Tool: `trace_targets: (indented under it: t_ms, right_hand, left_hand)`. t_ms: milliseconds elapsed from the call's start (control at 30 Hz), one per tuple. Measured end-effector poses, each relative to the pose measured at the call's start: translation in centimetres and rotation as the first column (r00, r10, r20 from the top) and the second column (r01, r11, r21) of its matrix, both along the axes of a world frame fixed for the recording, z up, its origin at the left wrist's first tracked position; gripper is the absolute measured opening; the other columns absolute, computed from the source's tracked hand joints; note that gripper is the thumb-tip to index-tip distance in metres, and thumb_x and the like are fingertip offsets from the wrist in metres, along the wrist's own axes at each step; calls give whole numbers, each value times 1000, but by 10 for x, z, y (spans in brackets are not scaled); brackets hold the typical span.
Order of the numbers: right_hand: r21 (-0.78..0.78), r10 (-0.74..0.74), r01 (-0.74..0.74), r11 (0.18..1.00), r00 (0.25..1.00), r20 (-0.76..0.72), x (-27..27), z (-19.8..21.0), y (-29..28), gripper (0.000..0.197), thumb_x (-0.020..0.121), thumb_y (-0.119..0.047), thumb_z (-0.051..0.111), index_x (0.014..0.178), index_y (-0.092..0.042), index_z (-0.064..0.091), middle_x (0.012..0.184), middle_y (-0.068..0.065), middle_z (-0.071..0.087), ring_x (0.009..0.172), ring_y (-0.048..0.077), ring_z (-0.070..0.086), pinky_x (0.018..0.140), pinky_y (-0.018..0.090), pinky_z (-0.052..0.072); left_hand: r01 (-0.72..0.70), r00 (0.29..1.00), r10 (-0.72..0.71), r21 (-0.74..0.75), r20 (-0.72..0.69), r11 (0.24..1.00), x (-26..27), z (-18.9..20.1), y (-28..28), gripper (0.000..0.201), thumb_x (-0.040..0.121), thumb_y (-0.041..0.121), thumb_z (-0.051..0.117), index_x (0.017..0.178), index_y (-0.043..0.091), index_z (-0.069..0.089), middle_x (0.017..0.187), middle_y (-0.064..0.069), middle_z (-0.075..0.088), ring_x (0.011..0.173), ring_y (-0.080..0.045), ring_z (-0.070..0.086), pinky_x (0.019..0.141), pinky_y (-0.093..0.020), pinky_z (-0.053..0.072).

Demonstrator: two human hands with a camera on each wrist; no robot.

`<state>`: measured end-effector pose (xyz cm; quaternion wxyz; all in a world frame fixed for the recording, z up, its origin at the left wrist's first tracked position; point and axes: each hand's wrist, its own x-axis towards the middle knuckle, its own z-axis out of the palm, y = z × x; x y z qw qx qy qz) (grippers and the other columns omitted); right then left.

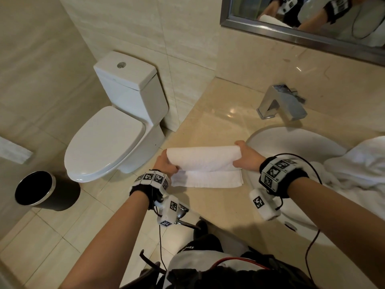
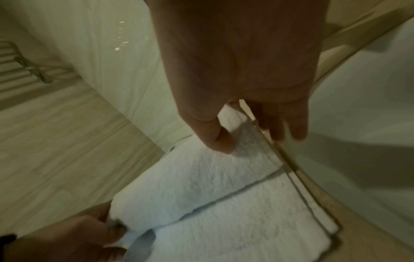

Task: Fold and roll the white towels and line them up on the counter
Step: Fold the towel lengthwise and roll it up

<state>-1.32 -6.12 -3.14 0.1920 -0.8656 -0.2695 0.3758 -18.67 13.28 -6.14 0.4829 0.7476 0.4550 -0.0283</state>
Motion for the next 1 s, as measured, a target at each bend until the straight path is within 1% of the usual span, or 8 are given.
trace_targets:
  t_ms: [67,167,267,467,600,767,900,1000]
  right_hand:
    - [18,105,-109,994,983,154,1,2,-2,80,82,-15,64,147,-16,17,150,12,21,136,28,29,110,35,31]
    - [-156,442,-414,897,825,351,-5,3,5,80,82,-25,62,147,-18,17,154,4,17,144,22,13,117,40,11]
    - [-299,558,-473,829,734,386,-15,1,25,81,82,-34,62,146,-12,17,154,6,19,146,22,9,118,43,3]
    - [-315,627,-543,779,662,410,-23,-4,47,81,83,-30,62,146,-11,15,143,8,35,130,26,37,114,43,19]
    - [-289,602,-527,799,689,404,-17,-3,44,71,85,-25,60,143,-14,22,139,5,36,124,25,41,103,39,33]
    - [-391,673,-548,739,596,437,-24,-3,42,69,86,-26,58,143,-10,22,137,8,36,119,27,43,96,39,38]
    - [-504,754,-560,657,493,435,-35,-6,35,79,87,-35,51,146,-2,9,144,14,27,126,30,35,102,45,31]
    - [-508,796,-613,605,486,361,-37,-3,26,84,88,-28,46,148,-4,-7,156,14,4,140,29,17,112,48,19]
  left_hand:
    - [47,999,-47,-40,-15,998,-1,-4,4,82,72,-5,69,143,4,28,132,-14,48,126,-30,44,107,-44,37]
    - [131,991,-133,-70,-23,989,-7,-11,10,94,55,1,75,139,-2,33,127,-13,51,123,-25,45,104,-42,39]
    - [96,992,-95,13,-86,995,-11,-13,6,74,67,-3,70,135,3,39,129,-16,54,122,-30,50,100,-40,42]
    - [52,983,-37,80,-181,995,-9,-14,2,61,75,3,65,130,7,38,119,-12,57,110,-30,54,86,-32,43]
    - [59,978,-39,92,-206,994,-8,-14,3,48,76,3,66,120,7,48,110,-9,60,93,-21,52,80,-26,40]
    - [109,978,-86,114,-189,987,-9,-12,1,54,73,3,68,124,7,49,123,-10,59,113,-28,55,89,-30,42]
    - [115,971,-104,38,-213,993,-13,-10,10,48,79,-5,56,125,7,51,117,-13,61,100,-27,59,82,-35,48]
    - [-145,989,141,-190,-35,971,-12,4,14,36,92,-3,40,126,1,52,107,-16,59,76,-22,56,70,-34,49]
